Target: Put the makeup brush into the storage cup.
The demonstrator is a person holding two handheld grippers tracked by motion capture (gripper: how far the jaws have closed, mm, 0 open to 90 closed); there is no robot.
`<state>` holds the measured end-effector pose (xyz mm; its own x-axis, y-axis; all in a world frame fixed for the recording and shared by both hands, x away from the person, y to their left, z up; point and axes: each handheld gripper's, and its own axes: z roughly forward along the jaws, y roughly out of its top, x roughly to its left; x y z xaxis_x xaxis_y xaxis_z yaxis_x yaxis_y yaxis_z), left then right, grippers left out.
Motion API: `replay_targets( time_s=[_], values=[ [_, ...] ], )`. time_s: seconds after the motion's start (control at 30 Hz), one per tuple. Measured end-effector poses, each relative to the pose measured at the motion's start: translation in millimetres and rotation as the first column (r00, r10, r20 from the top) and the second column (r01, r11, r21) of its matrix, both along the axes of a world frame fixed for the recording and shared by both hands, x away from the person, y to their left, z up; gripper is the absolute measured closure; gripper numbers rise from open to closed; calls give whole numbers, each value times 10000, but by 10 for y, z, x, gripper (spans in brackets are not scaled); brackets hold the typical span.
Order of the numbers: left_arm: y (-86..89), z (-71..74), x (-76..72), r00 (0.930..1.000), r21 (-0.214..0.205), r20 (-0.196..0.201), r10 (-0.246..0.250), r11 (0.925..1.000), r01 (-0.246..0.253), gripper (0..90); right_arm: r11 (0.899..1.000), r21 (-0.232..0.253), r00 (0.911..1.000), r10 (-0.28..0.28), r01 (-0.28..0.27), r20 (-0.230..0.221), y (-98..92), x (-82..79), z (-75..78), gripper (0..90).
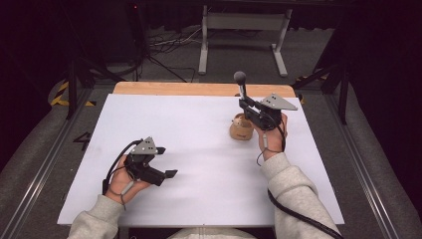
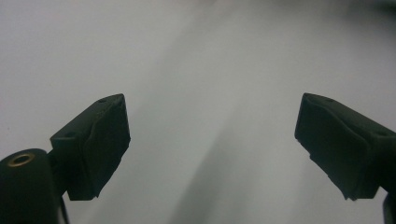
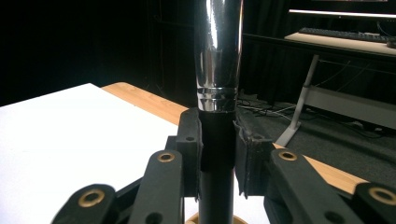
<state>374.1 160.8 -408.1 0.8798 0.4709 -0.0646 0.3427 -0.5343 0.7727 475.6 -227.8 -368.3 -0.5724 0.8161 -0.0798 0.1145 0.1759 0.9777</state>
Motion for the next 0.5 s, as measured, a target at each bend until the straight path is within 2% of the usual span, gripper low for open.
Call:
replay_targets(
  time_s=[0.13, 0.5],
  values=[
    [1, -10, 14, 10000, 66, -84, 18, 10000, -17, 109, 9998, 154, 9999, -80, 81, -89, -28, 34, -61, 743],
    [13, -19, 23, 9998, 62, -176, 65, 10000, -64, 110, 9992, 190, 9987, -348, 355, -373, -77, 80, -212, 743]
  ],
)
